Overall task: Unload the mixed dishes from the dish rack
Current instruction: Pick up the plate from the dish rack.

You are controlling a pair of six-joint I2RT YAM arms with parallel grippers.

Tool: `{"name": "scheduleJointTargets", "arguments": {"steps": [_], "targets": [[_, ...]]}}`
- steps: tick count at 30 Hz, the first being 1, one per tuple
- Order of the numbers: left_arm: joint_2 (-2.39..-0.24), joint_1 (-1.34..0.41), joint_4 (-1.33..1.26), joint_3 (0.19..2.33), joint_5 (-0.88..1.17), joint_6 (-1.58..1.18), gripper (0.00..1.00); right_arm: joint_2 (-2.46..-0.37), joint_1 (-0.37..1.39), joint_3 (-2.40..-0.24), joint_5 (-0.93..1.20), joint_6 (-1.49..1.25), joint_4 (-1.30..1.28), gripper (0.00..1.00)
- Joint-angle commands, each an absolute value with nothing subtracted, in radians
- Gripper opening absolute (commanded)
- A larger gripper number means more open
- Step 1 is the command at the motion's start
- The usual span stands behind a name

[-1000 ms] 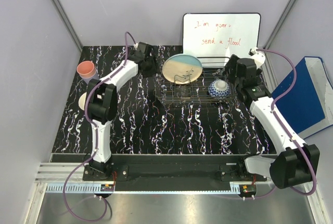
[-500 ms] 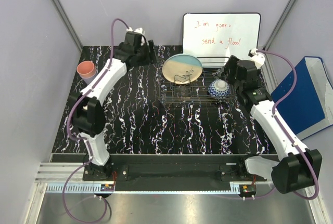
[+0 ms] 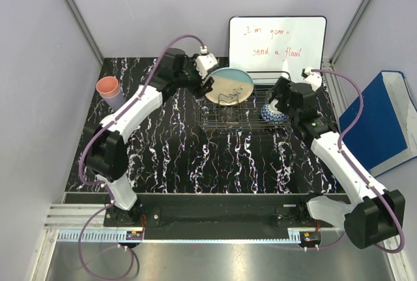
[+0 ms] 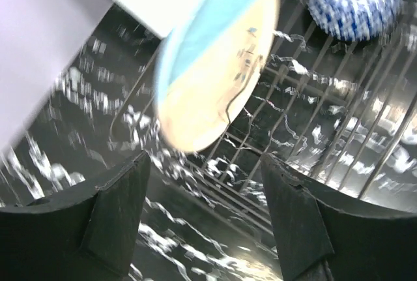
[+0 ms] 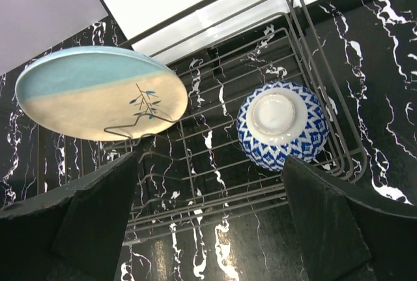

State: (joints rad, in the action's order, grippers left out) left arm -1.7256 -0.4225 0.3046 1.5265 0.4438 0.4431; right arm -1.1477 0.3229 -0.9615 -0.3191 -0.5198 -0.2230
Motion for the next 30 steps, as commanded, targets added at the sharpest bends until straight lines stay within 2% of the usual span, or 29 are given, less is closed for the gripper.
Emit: {"name": "scheduleJointTargets", "arguments": {"steps": [1,15,19,20,23,24,26,27,28,29,30], "targets": [[-1.778,-0.44,0.167,1.574,0.534,0.716,0.73,-1.072,0.331,-0.902,-0.324,-0.564,-0.186,0.99],[-2.085,-0.426,0.086,1.844,0.565,0.69,0.72,-1.014,0.38,-0.79,-0.258,-0.603,-0.178,0.98],[-2.118,-0.431,0.069,1.848,0.58,0.66,0.66,-1.029,0.39,-0.769,-0.25,-0.6,-0.169,0.98],[-2.121,-0.431,0.069,1.848,0.586,0.657,0.58,-1.034,0.39,-0.756,-0.25,-0.6,-0.164,0.98],[-2.118,-0.431,0.072,1.839,0.594,0.657,0.44,-1.049,0.391,-0.741,-0.245,-0.609,-0.147,0.98],[-2.115,-0.431,0.074,1.836,0.594,0.658,0.32,-1.052,0.39,-0.738,-0.241,-0.615,-0.141,0.98],[-2.109,-0.431,0.072,1.83,0.597,0.658,0.23,-1.058,0.391,-0.73,-0.236,-0.621,-0.132,0.98],[-2.108,-0.431,0.075,1.821,0.601,0.655,0.11,-1.058,0.391,-0.729,-0.238,-0.621,-0.127,0.98],[-2.102,-0.433,0.072,1.815,0.603,0.66,0.05,-1.06,0.391,-0.729,-0.238,-0.621,-0.129,0.98],[-2.099,-0.433,0.058,1.806,0.595,0.658,0.0,-1.06,0.391,-0.73,-0.239,-0.621,-0.127,0.98],[-2.085,-0.433,0.043,1.778,0.589,0.647,0.0,-1.06,0.391,-0.73,-0.239,-0.617,-0.127,0.98]]}}
